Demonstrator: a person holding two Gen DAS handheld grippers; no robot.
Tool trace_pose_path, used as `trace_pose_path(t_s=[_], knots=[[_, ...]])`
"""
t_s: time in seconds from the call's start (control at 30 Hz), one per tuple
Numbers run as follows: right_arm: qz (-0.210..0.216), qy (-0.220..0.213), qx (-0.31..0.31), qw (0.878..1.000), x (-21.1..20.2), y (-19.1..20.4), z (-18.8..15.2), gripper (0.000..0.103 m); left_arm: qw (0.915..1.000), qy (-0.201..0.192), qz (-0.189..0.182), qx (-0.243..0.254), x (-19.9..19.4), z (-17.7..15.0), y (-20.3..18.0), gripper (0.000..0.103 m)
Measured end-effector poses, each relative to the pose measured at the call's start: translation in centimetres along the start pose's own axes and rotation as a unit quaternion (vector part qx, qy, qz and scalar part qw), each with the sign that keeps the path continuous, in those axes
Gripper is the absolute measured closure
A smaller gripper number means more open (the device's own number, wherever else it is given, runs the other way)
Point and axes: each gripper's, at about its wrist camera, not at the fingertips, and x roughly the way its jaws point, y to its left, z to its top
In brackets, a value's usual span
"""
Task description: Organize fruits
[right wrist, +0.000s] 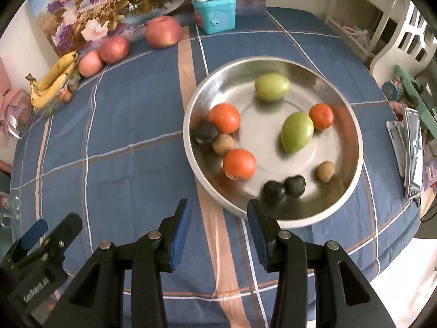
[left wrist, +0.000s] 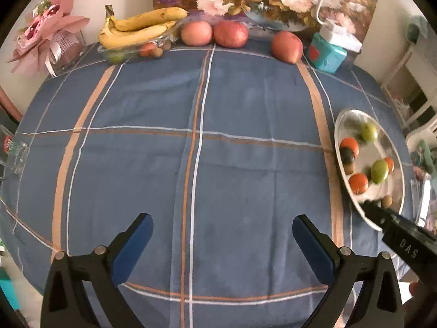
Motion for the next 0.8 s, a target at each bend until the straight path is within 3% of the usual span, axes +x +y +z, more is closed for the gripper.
trace_pose_path(t_s=[0.13,0.3,0.4,0.47,0.53,0.8], knots=[[-0.024,-0.010,-0.007,1.000,-0.5,0.0,-0.9,0.058,0.9999,0.007,0.005,-0.007,0.0,-0.5,0.2,0.000],[-0.034,-0.012,-0.012,0.999,-0.7,-0.2,-1.5,0.038,0.9990,0.009,0.042,-0.012,0.0,-0.5,0.2,0.000],[-0.045,-0.016,-0.016,0.999,-0.6,-0.1,-1.6,0.036,0.9991,0.010,0.037,-0.016,0.1,-0.6,0.4,0.000],[-0.041,-0.021,-0.015,0.999,-0.8,-0.2,-1.7,0.034,0.9991,0.014,0.035,-0.018,0.2,-0.6,0.5,0.000],[-0.038,-0.021,-0.015,0.999,-0.8,-0.2,-1.7,0.023,0.9991,0.015,0.035,-0.017,0.3,-0.6,0.6,0.000],[-0.009,-0.016,-0.010,1.000,-0.8,-0.3,-1.8,0.015,0.9990,0.019,0.037,-0.015,0.5,-0.6,0.4,0.000]])
